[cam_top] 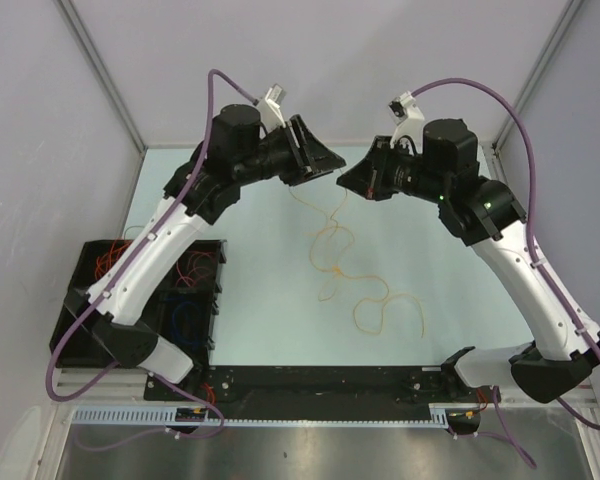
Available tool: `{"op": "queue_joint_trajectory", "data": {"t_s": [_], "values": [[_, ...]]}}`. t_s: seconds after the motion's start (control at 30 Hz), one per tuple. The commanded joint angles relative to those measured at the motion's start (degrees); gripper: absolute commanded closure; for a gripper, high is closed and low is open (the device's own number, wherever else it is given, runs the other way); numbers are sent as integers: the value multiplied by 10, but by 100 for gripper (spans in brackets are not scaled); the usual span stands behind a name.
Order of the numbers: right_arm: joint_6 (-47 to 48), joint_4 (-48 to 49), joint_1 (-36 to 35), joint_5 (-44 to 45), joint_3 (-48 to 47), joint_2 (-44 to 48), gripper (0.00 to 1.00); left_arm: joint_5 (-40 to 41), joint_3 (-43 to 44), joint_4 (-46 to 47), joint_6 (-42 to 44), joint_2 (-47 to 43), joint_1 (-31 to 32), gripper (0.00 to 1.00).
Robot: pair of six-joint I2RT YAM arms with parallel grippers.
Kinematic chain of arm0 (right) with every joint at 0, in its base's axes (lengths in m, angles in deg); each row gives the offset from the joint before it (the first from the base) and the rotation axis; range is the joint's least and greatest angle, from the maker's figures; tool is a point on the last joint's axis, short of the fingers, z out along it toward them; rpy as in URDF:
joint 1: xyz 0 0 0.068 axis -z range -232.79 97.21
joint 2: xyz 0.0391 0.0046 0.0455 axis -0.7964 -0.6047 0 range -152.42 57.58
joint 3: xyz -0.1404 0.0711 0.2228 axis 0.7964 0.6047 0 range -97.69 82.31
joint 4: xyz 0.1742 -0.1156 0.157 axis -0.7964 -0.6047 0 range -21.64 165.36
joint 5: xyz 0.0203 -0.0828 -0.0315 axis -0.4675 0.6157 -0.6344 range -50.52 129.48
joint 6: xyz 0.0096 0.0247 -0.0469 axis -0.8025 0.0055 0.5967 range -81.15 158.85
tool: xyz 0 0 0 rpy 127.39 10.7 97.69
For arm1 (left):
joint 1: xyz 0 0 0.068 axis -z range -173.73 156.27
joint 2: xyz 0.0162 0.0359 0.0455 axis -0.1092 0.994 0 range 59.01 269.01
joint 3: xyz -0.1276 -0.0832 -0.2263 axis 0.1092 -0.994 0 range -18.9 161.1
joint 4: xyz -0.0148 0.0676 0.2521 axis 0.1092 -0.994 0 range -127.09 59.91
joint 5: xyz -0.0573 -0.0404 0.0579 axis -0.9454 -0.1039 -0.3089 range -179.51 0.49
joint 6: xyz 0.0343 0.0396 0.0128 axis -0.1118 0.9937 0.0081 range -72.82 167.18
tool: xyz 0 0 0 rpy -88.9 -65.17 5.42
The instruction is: Untangle the cables
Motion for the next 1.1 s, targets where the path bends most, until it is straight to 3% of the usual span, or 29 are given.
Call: {"op": "queue_joint_trajectory", "data": {"t_s": [0.0, 0.2, 0.3, 0.33, 0.4, 0.43, 0.47, 0.53, 0.73, 1.07], "values": [[-18, 55, -19, -11, 10, 14, 100, 38, 40, -10, -13, 11, 4, 55], [-22, 76, -24, -23, 27, 12, 100, 60, 42, -24, -15, 14, 4, 67], [-20, 78, -25, -27, 27, 8, 100, 68, 52, -34, -12, 15, 4, 96], [-19, 77, -25, -28, 27, 8, 100, 72, 56, -39, -11, 16, 3, 100], [-19, 76, -24, -30, 26, 3, 100, 79, 72, -63, -2, 21, 3, 100], [-19, 70, -24, -30, 19, 0, 78, 83, 77, -72, 4, 21, 3, 100], [-19, 66, -24, -29, 17, -4, 62, 94, 84, -94, 18, 20, 3, 100], [-18, 49, -24, -18, 4, -10, 38, 108, 103, -117, 35, 15, -2, 100], [-15, 44, -3, 0, 8, -2, 31, 138, 78, -196, 82, -51, -60, 100], [-33, 35, 21, -27, 5, -28, 30, 232, 28, -297, 159, -181, -164, 99]]}}
